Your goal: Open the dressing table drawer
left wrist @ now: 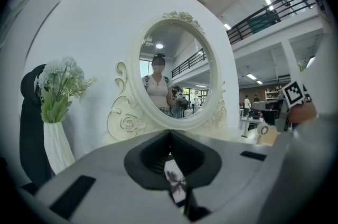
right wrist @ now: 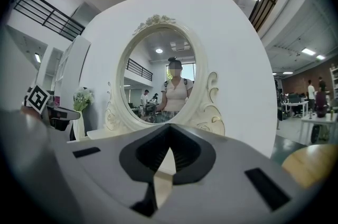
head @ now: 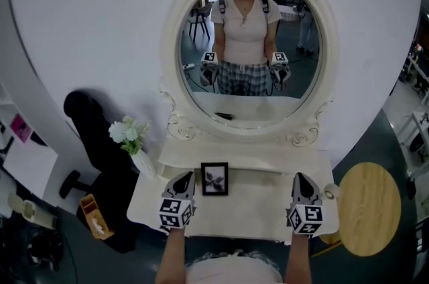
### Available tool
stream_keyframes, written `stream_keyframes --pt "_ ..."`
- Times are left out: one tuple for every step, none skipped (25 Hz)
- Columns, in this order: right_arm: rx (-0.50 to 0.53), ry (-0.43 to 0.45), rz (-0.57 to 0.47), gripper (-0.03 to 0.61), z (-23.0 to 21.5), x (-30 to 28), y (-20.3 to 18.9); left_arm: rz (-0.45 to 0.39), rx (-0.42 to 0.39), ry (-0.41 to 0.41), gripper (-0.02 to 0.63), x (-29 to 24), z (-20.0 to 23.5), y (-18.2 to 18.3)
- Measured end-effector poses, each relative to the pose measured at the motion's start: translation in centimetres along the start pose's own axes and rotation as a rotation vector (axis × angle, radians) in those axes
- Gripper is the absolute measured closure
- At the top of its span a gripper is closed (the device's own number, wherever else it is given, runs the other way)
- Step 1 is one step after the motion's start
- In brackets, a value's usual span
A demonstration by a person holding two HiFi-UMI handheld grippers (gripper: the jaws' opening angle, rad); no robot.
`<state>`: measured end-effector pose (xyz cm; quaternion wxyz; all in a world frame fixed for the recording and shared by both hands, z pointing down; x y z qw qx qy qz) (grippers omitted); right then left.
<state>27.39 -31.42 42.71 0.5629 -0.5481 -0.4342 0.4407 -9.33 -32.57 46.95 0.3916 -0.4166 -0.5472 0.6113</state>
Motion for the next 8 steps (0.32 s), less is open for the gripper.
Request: stream_keyframes --pt "-0.002 0.002 -0.001 0.563 -0.09 -0.04 -0.02 0.003 -0.002 0.002 0.588 -0.03 -0.07 -0.01" --pt "-0.003 0.004 -0.002 0.563 -0.15 -0.11 -0.08 0.006 -0.004 0.005 0.588 -0.07 -0.07 -0.06" --pt "-0.004 0.006 -0.002 0.563 -0.18 -0.19 -0.18 0.008 -0.005 0.009 0.588 -0.12 -0.02 -0.13" --pt "-0.005 0.007 -0.001 0.563 -0.20 -0.29 -0.30 0.009 -0.004 0.012 0.588 -0.15 0.07 -0.22" --pt "-0.007 0.009 0.000 0.563 -0.20 -0.37 -0.40 0.009 -0.003 0.015 0.588 -0.15 0.14 -0.29" --pt "-0.008 0.011 0.000 0.563 -0.20 -0.44 -0.47 0.009 -0.002 0.018 0.588 -0.14 0.18 -0.34" --pt "-0.008 0.013 0.001 0.563 -0.22 -0.49 -0.51 0.010 -0.001 0.021 0.588 -0.12 0.20 -0.36" --pt "-0.009 0.015 0.002 0.563 -0.24 -0.54 -0.55 0.010 0.001 0.025 0.588 -0.08 0.21 -0.37"
Point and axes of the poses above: the fingertips, and each gripper's own axes: x backward along the fingers, z to its left, y out of its top, the point moved 3 cm from there along x, backward along the fingers, and after that the axes turned 4 degrees about -z, right-handed, at the moved point
